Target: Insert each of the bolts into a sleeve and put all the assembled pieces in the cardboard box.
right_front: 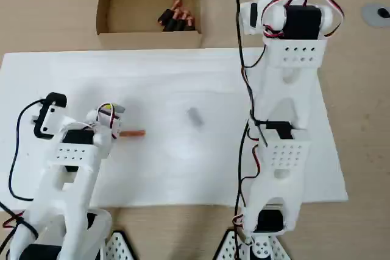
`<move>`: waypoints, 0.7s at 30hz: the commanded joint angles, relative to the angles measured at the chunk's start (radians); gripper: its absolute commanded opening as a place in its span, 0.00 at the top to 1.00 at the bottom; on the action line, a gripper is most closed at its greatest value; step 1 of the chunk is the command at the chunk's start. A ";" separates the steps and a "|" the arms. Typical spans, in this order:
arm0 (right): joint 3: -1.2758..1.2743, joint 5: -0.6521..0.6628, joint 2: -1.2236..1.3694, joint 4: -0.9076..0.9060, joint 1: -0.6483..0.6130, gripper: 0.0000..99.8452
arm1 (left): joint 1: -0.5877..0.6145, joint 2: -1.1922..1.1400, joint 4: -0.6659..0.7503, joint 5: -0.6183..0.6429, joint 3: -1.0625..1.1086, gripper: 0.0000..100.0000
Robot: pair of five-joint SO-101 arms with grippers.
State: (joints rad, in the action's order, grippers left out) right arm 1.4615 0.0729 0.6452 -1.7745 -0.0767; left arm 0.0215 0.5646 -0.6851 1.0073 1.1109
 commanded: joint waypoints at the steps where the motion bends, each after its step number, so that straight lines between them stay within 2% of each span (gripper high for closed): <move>1: -0.001 -0.009 -0.073 -0.014 0.022 0.83 | 0.023 -0.015 0.012 -0.009 0.054 0.76; 10: 0.001 -0.009 -0.074 -0.014 0.025 0.83 | 0.014 -0.016 0.002 -0.052 0.086 0.76; 15: -0.004 -0.009 -0.102 -0.014 0.025 0.83 | 0.018 -0.018 -0.094 -0.101 0.066 0.76; 21: -0.007 -0.009 -0.157 -0.014 0.027 0.83 | 0.014 -0.018 -0.135 -0.138 0.063 0.76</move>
State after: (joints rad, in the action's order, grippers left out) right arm 1.4569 0.0729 0.5654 -1.7745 -0.0767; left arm 0.0215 0.5677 -0.7633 0.8800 1.1308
